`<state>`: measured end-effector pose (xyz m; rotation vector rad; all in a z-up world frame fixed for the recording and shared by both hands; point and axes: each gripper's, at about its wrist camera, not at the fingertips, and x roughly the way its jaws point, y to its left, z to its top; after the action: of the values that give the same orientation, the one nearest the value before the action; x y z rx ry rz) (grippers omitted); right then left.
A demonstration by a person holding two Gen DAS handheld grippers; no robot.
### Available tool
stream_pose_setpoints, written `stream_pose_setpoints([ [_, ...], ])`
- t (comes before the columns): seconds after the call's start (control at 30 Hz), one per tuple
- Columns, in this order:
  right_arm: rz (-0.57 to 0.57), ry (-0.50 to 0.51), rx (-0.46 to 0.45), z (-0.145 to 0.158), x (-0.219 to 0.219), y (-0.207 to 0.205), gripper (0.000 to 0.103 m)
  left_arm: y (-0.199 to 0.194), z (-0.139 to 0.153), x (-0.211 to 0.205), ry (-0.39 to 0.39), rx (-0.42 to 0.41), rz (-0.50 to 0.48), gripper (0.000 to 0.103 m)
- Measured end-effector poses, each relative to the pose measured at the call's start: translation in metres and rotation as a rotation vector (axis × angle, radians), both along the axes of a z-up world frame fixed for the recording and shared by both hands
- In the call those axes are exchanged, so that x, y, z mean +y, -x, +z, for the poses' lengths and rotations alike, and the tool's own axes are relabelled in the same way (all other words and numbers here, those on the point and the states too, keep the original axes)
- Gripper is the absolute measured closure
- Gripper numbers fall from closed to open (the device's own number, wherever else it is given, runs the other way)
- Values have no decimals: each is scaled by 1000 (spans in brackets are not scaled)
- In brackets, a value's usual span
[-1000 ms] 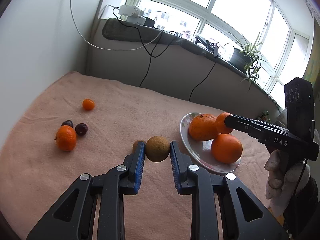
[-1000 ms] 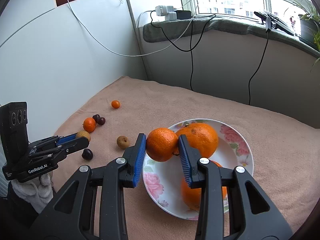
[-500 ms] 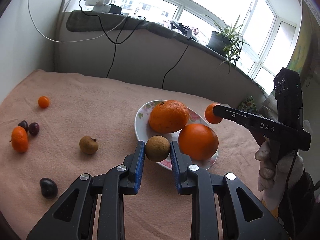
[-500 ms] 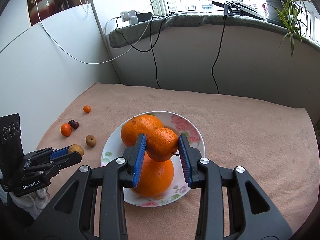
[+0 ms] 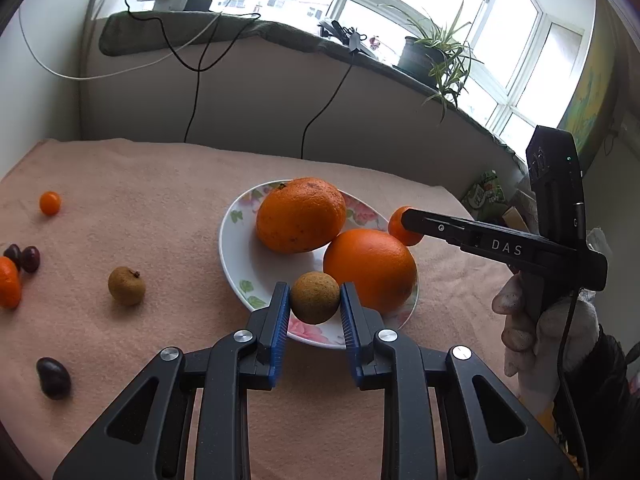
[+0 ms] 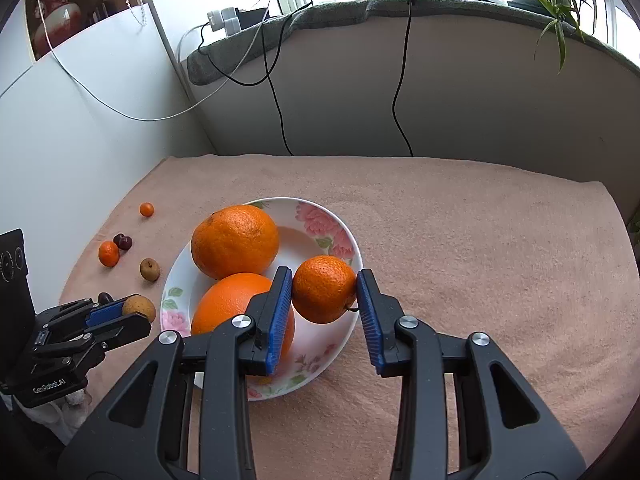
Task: Organize fruits
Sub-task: 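Carry the tangerine with the right gripper while the left gripper carries the brown fruit over the plate, then open the right gripper over the plate while the left gripper releases the brown fruit there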
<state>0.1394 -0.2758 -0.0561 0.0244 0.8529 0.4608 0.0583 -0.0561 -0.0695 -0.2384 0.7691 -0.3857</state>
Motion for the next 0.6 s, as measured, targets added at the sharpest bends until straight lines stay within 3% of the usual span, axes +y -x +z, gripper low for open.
stream_pose_setpoints([
  [0.47,9,-21,22,-5,0,-7,67,-3,0,-6,-17,8,-7,78],
  [0.6,10,-23,20,-4,2,-7,67,-3,2,-5,-16,3,-9,63],
])
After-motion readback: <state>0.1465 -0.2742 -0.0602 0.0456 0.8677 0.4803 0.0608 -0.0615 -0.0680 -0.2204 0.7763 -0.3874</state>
